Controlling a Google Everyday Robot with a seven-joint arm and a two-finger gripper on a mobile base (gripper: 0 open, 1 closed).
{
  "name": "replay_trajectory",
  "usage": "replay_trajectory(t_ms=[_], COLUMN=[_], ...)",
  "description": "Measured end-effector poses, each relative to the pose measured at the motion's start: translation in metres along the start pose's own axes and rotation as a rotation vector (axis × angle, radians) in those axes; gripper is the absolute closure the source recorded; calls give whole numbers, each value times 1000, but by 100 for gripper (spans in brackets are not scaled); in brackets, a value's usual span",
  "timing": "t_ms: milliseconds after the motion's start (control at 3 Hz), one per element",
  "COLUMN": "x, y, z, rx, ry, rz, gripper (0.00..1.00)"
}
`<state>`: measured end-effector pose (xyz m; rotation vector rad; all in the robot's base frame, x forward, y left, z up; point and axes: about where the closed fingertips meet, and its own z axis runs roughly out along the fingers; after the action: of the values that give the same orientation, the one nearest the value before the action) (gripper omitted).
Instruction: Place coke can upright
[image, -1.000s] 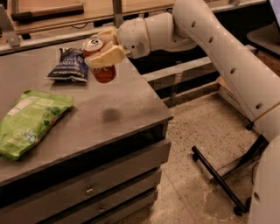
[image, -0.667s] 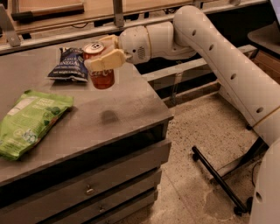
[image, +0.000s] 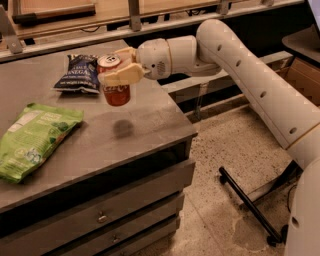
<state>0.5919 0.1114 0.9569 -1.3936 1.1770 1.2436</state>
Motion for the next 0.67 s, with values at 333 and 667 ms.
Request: replay_trajectory(t_ms=[333,667], x=[21,45], y=[-5,-18], z=[-10,-15], rx=[97,184], ry=[41,45], rz=[-35,-10], gripper=[100,100])
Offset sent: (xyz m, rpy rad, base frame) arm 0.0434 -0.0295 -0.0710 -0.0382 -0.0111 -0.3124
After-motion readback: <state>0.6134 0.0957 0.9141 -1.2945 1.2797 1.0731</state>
